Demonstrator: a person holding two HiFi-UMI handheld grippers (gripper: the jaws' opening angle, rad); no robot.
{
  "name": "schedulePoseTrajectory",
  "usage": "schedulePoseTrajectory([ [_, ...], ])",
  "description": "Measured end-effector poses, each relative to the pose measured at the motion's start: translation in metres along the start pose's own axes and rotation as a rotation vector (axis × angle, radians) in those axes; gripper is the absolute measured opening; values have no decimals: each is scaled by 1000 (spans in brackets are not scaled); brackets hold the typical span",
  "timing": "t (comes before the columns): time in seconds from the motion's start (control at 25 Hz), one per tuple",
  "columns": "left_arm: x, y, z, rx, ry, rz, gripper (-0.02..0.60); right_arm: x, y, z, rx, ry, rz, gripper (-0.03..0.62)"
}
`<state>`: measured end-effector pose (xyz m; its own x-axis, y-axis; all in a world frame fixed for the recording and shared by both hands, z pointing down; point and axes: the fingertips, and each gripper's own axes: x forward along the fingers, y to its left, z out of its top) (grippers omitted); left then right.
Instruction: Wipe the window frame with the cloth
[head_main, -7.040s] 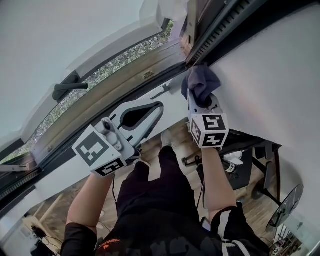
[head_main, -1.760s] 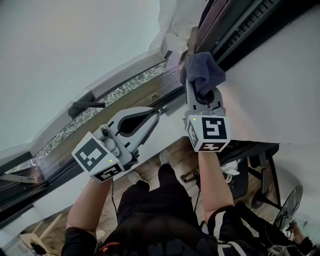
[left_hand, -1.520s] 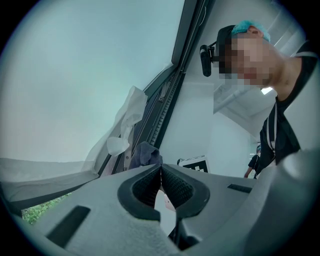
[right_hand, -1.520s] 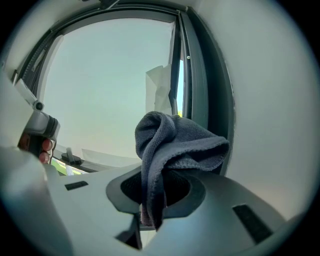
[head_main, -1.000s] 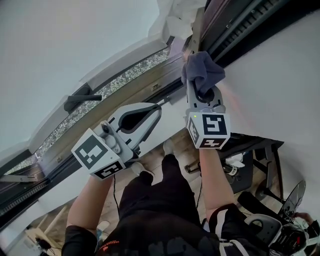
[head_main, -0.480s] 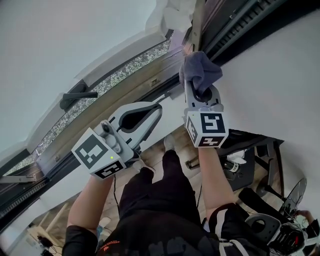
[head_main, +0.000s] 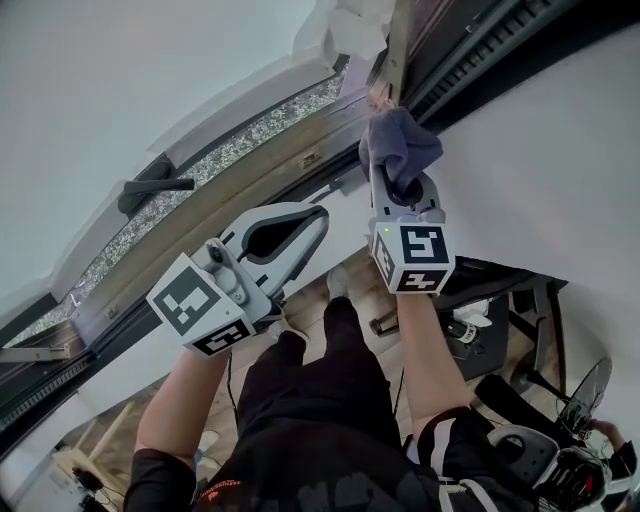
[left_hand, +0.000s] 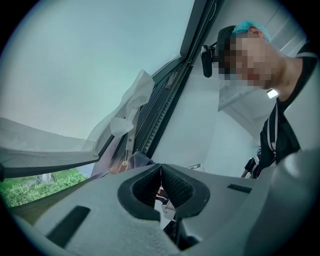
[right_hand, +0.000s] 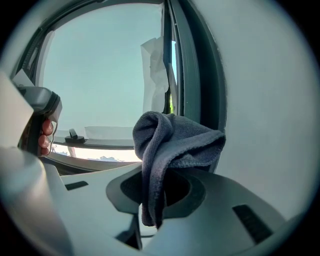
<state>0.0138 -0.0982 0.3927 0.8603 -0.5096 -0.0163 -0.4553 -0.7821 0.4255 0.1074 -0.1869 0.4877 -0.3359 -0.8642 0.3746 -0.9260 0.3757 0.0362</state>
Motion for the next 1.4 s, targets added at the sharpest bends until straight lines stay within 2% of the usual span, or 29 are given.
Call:
schedulePoseTrajectory([
  [0.28,-4,-3,8,7,-20,4,21,-3,3,3,-12,8,11,52],
  [0.48,-6,-6,22,25,-47,0,21,-14,10,30,-52,-43,17,52],
  [0.76,-10,-18,53,66,-93,-10,21,-34,15,97,-114,-154,16,52],
  [1.0,-23,-40,106,133,-152,-19,21,-60,22,187,-176,-279,2,52],
  [1.4,-26,-57,141,212,-219,-43,21,-90,25,279,-285,-444,-25,52],
])
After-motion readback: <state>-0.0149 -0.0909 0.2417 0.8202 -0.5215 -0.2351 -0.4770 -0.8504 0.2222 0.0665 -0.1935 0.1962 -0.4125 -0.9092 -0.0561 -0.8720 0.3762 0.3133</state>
